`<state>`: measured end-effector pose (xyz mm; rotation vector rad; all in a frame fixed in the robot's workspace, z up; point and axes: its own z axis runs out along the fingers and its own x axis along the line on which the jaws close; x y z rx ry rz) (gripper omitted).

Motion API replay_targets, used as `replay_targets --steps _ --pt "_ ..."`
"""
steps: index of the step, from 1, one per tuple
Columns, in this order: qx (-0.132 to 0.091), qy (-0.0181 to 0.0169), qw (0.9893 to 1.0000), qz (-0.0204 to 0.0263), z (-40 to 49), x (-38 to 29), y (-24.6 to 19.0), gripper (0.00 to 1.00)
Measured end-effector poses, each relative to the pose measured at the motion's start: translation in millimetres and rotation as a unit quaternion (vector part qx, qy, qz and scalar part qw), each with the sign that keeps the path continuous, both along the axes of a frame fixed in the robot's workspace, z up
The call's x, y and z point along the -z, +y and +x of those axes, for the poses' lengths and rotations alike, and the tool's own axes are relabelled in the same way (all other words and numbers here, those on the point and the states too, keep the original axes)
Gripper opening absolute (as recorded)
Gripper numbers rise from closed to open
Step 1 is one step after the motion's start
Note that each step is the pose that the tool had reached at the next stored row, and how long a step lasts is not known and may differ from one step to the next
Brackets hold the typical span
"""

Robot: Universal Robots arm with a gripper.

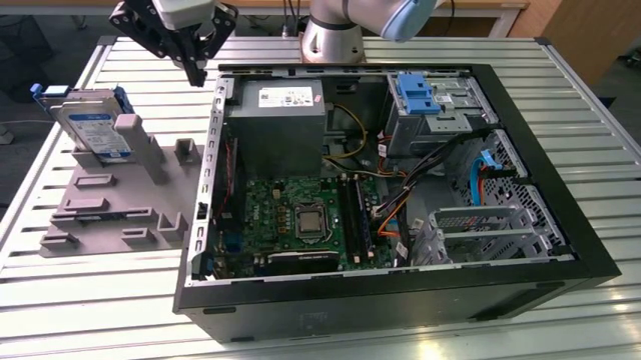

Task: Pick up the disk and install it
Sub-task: 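Reach for the disk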

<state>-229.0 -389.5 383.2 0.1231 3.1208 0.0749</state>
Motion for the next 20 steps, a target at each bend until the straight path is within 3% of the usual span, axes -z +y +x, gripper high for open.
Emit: replay_targets --steps 9,20 --pt "0.0 0.0 1.0 0.0 -6.7 0.4 5.0 0.11" --pt "0.0 0.0 1.0 0.0 -20.2 0.8 14.5 0.11"
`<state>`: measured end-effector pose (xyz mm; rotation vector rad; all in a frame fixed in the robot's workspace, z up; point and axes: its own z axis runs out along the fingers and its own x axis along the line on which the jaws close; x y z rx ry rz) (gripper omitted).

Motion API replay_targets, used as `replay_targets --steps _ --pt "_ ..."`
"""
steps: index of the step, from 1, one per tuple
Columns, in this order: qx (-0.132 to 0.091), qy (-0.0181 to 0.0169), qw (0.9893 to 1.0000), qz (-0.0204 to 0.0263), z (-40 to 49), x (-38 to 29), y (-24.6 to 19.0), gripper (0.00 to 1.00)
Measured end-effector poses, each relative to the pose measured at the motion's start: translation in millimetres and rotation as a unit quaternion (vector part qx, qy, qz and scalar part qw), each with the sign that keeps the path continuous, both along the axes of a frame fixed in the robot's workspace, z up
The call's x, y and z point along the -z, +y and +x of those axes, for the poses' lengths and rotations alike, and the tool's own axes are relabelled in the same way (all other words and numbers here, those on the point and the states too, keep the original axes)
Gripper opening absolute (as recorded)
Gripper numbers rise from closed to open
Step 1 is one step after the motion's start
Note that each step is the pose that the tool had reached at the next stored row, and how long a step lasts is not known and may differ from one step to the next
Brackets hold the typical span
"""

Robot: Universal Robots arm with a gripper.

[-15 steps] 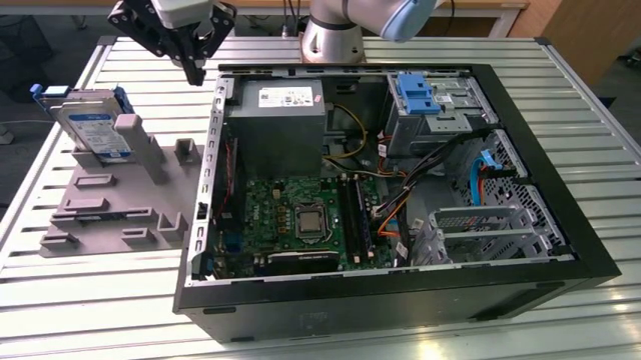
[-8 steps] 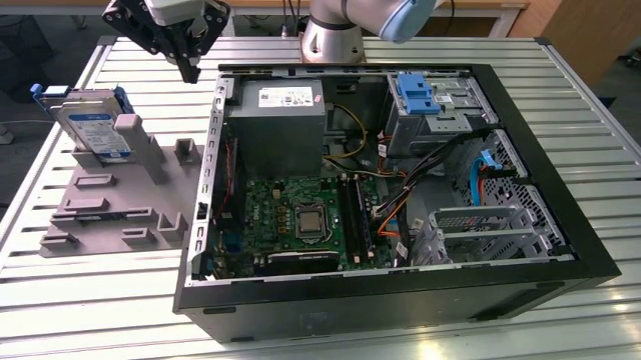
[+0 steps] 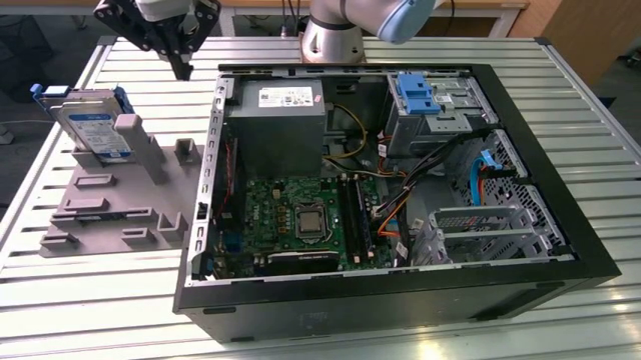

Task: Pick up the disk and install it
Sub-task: 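Reach for the disk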

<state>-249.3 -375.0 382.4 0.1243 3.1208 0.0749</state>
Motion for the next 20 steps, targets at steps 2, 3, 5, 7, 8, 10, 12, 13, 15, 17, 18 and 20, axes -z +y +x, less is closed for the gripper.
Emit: replay_targets --steps 2,3,5,7,8,10,12,13,15,17,18,20 --pt "0.0 0.0 1.0 0.0 -2.6 0.2 1.5 0.11" --pt "0.0 0.0 1.0 0.0 -3.9 0.3 2.2 0.11" --pt "0.0 0.0001 1.0 -0.0001 -6.0 0.3 3.5 0.11" --pt "0.0 0.0 1.0 0.0 -7.9 0.7 4.5 0.11" --pt "0.0 -0.0001 1.0 0.0001 -9.0 0.9 4.9 0.11" --pt "0.0 0.0 1.0 0.0 -11.7 1.2 6.1 0.11" --pt "0.0 0.0 1.0 0.0 -14.6 1.3 7.1 0.11" --pt "0.0 0.0 1.0 0.0 -16.4 1.5 7.6 0.11" --pt "0.0 0.0 1.0 0.0 -19.9 1.6 8.7 0.11" --pt "0.0 0.0 1.0 0.0 -23.4 1.8 9.8 0.11" --pt "0.0 0.0 1.0 0.0 -25.1 1.9 10.3 0.11" --pt "0.0 0.0 1.0 0.0 -28.5 2.1 11.1 0.11"
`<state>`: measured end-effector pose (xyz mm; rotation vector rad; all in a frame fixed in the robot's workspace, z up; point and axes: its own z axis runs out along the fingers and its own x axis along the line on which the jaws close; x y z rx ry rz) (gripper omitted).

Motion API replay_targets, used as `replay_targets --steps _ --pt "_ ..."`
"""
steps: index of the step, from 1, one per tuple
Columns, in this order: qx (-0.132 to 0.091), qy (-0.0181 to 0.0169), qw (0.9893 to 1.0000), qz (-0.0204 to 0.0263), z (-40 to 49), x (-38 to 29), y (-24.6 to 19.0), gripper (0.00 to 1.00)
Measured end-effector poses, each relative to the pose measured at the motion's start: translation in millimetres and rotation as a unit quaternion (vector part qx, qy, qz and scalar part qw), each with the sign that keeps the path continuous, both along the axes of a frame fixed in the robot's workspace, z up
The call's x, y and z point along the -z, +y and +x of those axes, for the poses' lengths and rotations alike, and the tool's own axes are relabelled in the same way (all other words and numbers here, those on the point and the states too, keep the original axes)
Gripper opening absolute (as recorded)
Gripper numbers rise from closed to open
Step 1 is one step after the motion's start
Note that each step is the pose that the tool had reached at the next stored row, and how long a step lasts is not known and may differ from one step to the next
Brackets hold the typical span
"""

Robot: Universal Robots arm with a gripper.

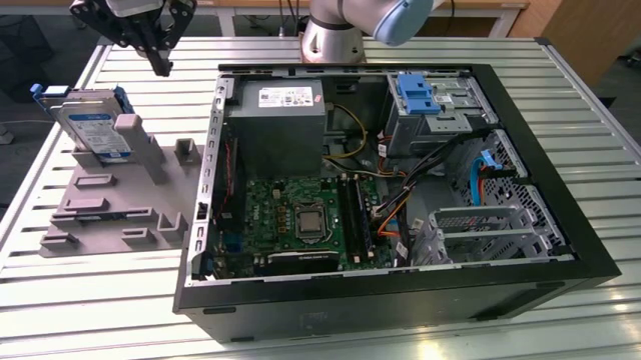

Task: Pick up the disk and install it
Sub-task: 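Reach for the disk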

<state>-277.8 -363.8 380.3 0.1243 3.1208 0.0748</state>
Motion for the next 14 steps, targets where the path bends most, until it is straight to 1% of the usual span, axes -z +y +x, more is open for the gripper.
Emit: replay_targets --steps 10,14 --pt "0.0 0.0 1.0 0.0 -20.0 1.9 2.8 0.11" --pt "0.0 0.0004 1.0 0.0 -26.4 2.6 3.9 0.11"
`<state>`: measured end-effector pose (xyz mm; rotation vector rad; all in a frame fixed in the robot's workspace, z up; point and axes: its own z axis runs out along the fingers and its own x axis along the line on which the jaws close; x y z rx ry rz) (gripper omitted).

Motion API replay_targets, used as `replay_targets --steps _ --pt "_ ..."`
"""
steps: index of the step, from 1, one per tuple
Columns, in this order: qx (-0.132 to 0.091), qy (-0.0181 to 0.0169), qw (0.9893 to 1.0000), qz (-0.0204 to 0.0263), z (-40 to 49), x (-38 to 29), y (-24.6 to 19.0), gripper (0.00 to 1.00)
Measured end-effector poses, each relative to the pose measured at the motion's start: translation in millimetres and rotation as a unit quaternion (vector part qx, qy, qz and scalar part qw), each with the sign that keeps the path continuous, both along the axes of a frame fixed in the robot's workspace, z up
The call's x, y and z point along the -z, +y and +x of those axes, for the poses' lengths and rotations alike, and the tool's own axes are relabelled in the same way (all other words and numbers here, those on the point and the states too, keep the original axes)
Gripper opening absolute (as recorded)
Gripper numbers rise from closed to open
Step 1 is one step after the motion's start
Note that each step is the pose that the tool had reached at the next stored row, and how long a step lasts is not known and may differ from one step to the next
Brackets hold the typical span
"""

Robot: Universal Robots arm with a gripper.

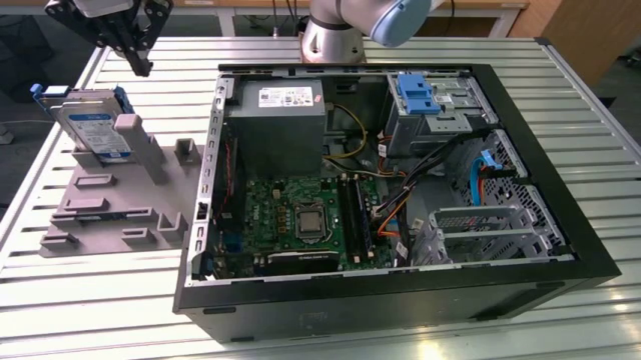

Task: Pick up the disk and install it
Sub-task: 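Reach for the disk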

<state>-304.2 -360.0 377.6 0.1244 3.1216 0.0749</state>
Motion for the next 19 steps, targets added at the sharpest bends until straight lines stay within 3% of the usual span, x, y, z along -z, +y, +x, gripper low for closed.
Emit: replay_targets --steps 19 --pt "0.0 0.0016 1.0 0.0 -29.4 3.3 4.4 0.11"
